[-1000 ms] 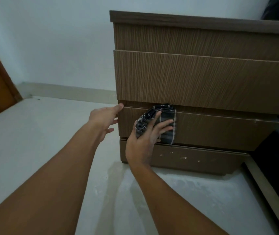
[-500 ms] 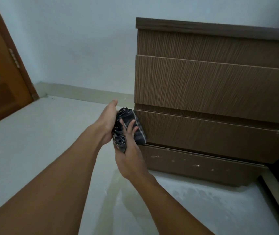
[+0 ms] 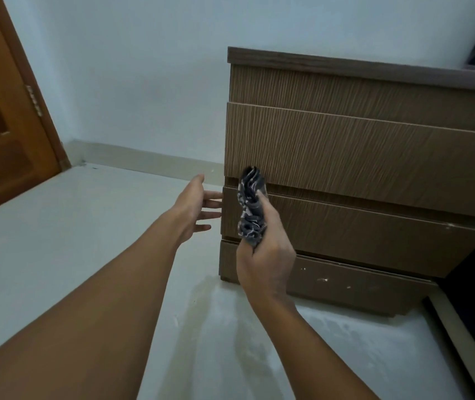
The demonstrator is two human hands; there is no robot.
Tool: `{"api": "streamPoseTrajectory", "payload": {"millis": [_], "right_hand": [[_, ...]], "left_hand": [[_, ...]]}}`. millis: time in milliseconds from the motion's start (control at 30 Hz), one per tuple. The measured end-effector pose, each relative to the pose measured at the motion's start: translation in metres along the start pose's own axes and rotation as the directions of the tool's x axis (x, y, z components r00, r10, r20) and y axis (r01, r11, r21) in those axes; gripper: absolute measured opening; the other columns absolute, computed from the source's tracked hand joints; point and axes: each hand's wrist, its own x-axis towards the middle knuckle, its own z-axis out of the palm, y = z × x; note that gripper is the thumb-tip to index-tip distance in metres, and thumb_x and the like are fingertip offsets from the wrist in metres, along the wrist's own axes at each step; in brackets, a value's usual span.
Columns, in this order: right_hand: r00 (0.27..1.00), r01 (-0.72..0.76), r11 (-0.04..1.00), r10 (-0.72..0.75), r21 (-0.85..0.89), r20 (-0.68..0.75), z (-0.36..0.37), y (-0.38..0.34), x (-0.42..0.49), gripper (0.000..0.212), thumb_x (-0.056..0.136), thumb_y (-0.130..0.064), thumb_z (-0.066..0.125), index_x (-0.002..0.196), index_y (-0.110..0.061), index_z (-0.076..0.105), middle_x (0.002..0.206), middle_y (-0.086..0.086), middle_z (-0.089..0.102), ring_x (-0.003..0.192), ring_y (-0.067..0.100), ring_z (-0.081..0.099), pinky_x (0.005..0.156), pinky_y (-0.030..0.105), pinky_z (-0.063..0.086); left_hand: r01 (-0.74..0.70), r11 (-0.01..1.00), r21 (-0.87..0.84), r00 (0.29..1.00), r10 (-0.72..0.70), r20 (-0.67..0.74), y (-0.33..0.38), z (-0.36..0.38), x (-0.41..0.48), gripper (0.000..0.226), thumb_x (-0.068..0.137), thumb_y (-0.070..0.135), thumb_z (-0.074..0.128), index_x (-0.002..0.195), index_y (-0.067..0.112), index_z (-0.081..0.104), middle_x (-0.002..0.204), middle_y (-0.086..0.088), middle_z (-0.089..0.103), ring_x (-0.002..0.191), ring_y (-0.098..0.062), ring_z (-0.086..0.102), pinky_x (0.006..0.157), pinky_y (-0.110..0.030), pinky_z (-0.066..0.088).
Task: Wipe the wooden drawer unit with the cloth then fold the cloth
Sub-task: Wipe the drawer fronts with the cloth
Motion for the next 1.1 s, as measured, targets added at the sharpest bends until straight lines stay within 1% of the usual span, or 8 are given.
{"api": "streamPoseTrajectory", "payload": {"millis": [100, 200, 300, 467, 567, 667, 833, 1100], "right_hand": [[0.986, 0.087, 0.979, -0.057, -0.185, 0.159, -0.008, -0.005, 0.017, 0.049, 0.087, -0.020, 0.046, 0.136, -0.021, 0.052, 0.130, -0.001, 0.063, 0.124, 0.020, 0.056, 0.102, 0.045, 0.046], [0.833, -0.109, 0.977, 0.191, -0.183, 0.519, -0.013, -0.006, 0.024, 0.036, 0.097, -0.032, 0.047, 0.133, -0.036, 0.048, 0.104, -0.006, 0.070, 0.093, 0.016, 0.064, 0.086, 0.042, 0.052], [0.771, -0.389, 0.921, 0.349, -0.040, 0.532, -0.024, -0.002, 0.013, 0.023, 0.098, -0.040, 0.046, 0.118, -0.034, 0.054, 0.093, -0.008, 0.069, 0.084, 0.010, 0.066, 0.079, 0.041, 0.056], [0.490, -0.867, 0.475, 0.758, 0.152, 0.430, -0.048, 0.023, -0.015, 0.013, 0.099, -0.033, 0.051, 0.103, -0.027, 0.061, 0.090, -0.002, 0.071, 0.082, 0.015, 0.070, 0.075, 0.033, 0.057], [0.283, -0.946, 0.203, 0.897, 0.252, 0.341, -0.062, 0.048, -0.025, 0.019, 0.097, -0.030, 0.054, 0.107, -0.015, 0.059, 0.087, 0.007, 0.070, 0.078, 0.026, 0.070, 0.071, 0.035, 0.057], [0.127, -0.934, -0.007, 0.928, 0.356, 0.349, -0.078, 0.069, -0.031, 0.042, 0.084, -0.036, 0.067, 0.118, -0.011, 0.059, 0.098, 0.014, 0.072, 0.083, 0.033, 0.071, 0.082, 0.052, 0.057], [0.145, -0.903, -0.025, 0.922, 0.429, 0.359, -0.109, 0.087, -0.033, 0.045, 0.075, -0.022, 0.082, 0.113, -0.008, 0.062, 0.100, 0.016, 0.074, 0.084, 0.034, 0.073, 0.082, 0.058, 0.056], [0.322, -0.922, 0.286, 0.941, 0.262, 0.104, -0.144, 0.101, -0.034, 0.019, 0.084, -0.029, 0.074, 0.091, -0.023, 0.057, 0.085, -0.004, 0.064, 0.084, 0.020, 0.066, 0.088, 0.039, 0.054]], "left_hand": [[-0.014, 0.999, -0.031, 1.000, 0.014, -0.019, -0.002, 0.004, -0.001, 0.063, 0.099, 0.054, 0.020, 0.101, 0.014, 0.069, 0.099, -0.004, 0.069, 0.092, -0.020, 0.062, 0.099, -0.046, 0.043], [-0.024, 0.998, -0.060, 0.998, 0.020, -0.067, -0.008, 0.005, -0.001, 0.055, 0.099, 0.050, 0.023, 0.095, 0.015, 0.065, 0.095, -0.005, 0.069, 0.089, -0.021, 0.063, 0.093, -0.044, 0.047], [0.008, 0.999, -0.041, 0.993, -0.013, -0.116, -0.023, 0.008, -0.003, 0.045, 0.100, 0.043, 0.027, 0.092, 0.018, 0.064, 0.096, -0.008, 0.069, 0.089, -0.022, 0.062, 0.091, -0.042, 0.049], [0.085, 0.981, 0.174, 0.984, -0.055, -0.170, -0.056, 0.026, -0.002, 0.038, 0.102, 0.027, 0.031, 0.131, 0.014, 0.051, 0.130, -0.010, 0.055, 0.111, -0.026, 0.053, 0.090, -0.041, 0.045], [0.119, 0.950, 0.288, 0.979, -0.063, -0.196, -0.078, 0.033, 0.002, 0.044, 0.102, 0.021, 0.035, 0.145, 0.012, 0.038, 0.147, -0.011, 0.042, 0.125, -0.031, 0.045, 0.091, -0.042, 0.044], [0.156, 0.930, 0.332, 0.979, -0.101, -0.178, -0.092, 0.038, 0.006, 0.051, 0.102, 0.025, 0.040, 0.150, 0.015, 0.029, 0.155, -0.011, 0.033, 0.136, -0.035, 0.037, 0.102, -0.049, 0.041], [0.100, 0.955, 0.278, 0.982, -0.050, -0.180, -0.099, 0.057, 0.011, 0.044, 0.102, 0.027, 0.041, 0.141, 0.009, 0.042, 0.139, -0.012, 0.050, 0.110, -0.028, 0.050, 0.085, -0.039, 0.045], [0.085, 0.994, 0.075, 0.927, -0.051, -0.371, -0.110, 0.078, 0.024, 0.035, 0.096, 0.034, 0.050, 0.121, 0.010, 0.050, 0.105, -0.008, 0.052, 0.094, -0.029, 0.050, 0.082, -0.041, 0.046]]}}
